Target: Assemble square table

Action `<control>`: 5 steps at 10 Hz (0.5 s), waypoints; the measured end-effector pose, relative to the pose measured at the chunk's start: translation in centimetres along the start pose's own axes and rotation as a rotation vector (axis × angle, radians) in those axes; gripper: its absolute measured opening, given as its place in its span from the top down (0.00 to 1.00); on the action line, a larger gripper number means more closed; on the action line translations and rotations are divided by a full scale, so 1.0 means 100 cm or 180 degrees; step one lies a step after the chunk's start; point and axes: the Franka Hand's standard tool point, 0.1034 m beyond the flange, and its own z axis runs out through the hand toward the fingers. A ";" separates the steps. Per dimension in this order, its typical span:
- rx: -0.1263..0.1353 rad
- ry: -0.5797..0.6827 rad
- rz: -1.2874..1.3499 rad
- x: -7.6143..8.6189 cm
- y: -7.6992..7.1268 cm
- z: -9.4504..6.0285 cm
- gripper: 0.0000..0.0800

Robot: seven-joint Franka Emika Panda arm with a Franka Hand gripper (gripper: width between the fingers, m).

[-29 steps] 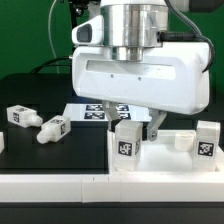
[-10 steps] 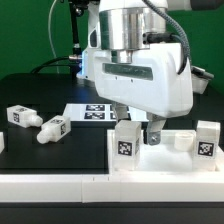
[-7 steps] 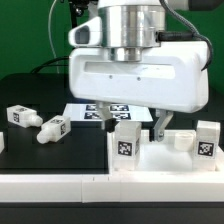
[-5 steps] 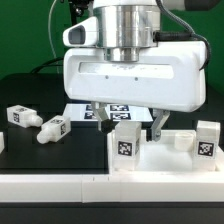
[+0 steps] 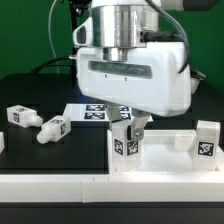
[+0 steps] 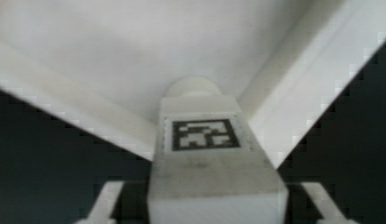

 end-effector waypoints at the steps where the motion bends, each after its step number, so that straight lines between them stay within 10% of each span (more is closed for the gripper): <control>1: -0.0036 -0.0010 0.0509 -0.002 0.000 -0.001 0.64; 5: 0.0028 -0.0219 0.2445 -0.002 0.000 -0.001 0.64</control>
Offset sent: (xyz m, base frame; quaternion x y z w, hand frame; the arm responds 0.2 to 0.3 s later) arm 0.0128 0.0153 0.0091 0.0586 -0.0706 0.4586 0.8839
